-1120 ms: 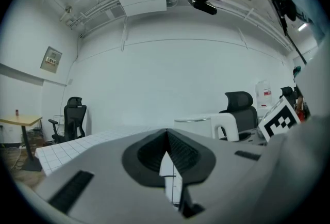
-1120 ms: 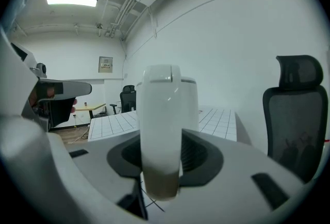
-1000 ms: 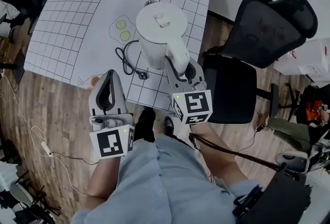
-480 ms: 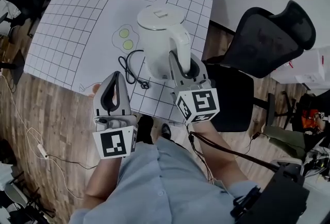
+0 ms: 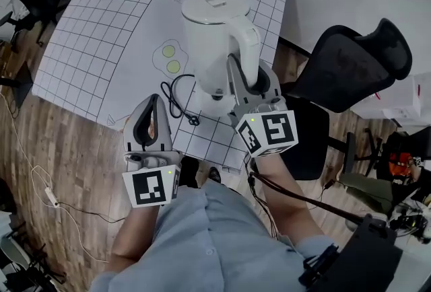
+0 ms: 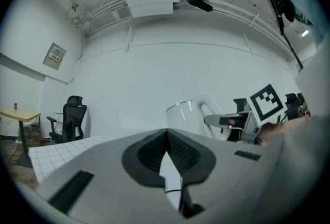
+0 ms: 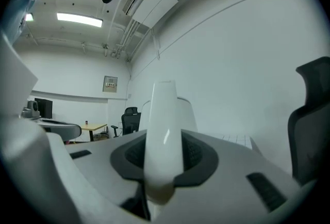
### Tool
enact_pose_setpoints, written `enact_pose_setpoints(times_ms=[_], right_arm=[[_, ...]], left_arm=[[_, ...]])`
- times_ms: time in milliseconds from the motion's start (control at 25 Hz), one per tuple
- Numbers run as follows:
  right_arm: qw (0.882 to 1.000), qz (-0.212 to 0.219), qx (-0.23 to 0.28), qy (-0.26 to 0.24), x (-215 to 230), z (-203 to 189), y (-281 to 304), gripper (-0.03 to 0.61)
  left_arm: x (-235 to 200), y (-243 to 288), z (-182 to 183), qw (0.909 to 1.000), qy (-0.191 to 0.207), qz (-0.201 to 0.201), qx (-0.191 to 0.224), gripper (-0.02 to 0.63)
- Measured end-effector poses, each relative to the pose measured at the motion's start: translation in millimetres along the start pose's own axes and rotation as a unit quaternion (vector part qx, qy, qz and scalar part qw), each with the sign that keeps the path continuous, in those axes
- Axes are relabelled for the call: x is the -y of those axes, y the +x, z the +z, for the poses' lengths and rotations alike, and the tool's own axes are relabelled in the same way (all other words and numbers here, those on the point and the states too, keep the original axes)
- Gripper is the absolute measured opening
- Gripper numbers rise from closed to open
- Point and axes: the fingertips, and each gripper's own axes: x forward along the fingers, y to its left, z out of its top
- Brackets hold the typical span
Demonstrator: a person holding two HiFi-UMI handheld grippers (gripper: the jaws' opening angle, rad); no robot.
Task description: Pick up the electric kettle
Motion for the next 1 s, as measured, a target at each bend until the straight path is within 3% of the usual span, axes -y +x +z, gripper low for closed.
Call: enact_pose_setpoints(times_ms=[560,720,1000], right_arm=[[0.999,0.004,0.036,-0.015,24,40,107,0.084],[1.0,0.01,0.025,-0.014,23,29,132,0.084],[1.0,0.019,-0.01,0.001,24,-18,179,0.084]], left_arm=[[-66,42,3,0.9992,-0.009,0.038,-0.005,0.0],[-81,46,-8,0.9963,-0.051,0.059,-0.036,0.0],[-107,54,-17,0.9968,-0.027,0.068,-0.034,0.0]])
